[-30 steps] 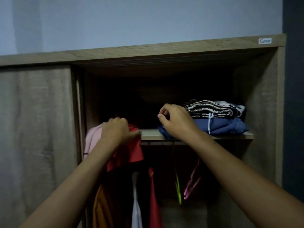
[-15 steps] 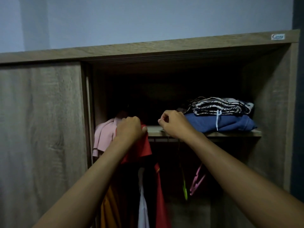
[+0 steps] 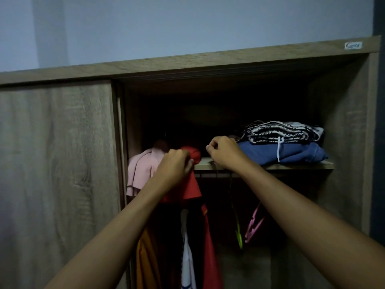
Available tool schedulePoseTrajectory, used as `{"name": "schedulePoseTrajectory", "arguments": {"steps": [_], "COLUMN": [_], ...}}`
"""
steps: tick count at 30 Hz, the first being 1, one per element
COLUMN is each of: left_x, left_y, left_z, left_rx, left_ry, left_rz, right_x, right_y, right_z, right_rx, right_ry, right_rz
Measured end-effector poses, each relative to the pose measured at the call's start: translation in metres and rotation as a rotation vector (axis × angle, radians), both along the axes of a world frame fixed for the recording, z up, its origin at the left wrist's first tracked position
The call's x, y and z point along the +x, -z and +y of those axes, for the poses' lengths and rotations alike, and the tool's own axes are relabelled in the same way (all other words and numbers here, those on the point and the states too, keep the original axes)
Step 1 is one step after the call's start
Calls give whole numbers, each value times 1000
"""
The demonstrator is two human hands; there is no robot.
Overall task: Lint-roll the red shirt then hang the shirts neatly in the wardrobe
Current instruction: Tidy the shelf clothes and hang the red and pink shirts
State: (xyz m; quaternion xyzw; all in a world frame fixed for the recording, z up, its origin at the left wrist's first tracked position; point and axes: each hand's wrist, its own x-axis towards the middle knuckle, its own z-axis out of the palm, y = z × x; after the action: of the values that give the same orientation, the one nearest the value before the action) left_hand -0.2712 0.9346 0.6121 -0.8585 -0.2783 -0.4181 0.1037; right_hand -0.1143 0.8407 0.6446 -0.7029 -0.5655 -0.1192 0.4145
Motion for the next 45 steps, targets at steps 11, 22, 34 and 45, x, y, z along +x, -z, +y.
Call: {"name": "schedulePoseTrajectory", "arguments": {"steps": [11, 22, 34, 45], "left_x": [-23, -47, -52, -45], "left_y": [30, 39, 11, 34], "left_z": [-34, -58, -15, -27], "left_rx": [-41, -298, -936, -636], "left_ry": [475, 558, 318, 409], "left_rz": [40, 248, -532, -340], "right_x": [-18, -35, -49, -33], "right_y": [-2, -5, 81, 92], "right_z": [7, 8, -39, -58], "right_rx": [-130, -192, 245, 35], "right_ry": [135, 95, -465, -460], "right_rz": [-21, -85, -74, 497]}}
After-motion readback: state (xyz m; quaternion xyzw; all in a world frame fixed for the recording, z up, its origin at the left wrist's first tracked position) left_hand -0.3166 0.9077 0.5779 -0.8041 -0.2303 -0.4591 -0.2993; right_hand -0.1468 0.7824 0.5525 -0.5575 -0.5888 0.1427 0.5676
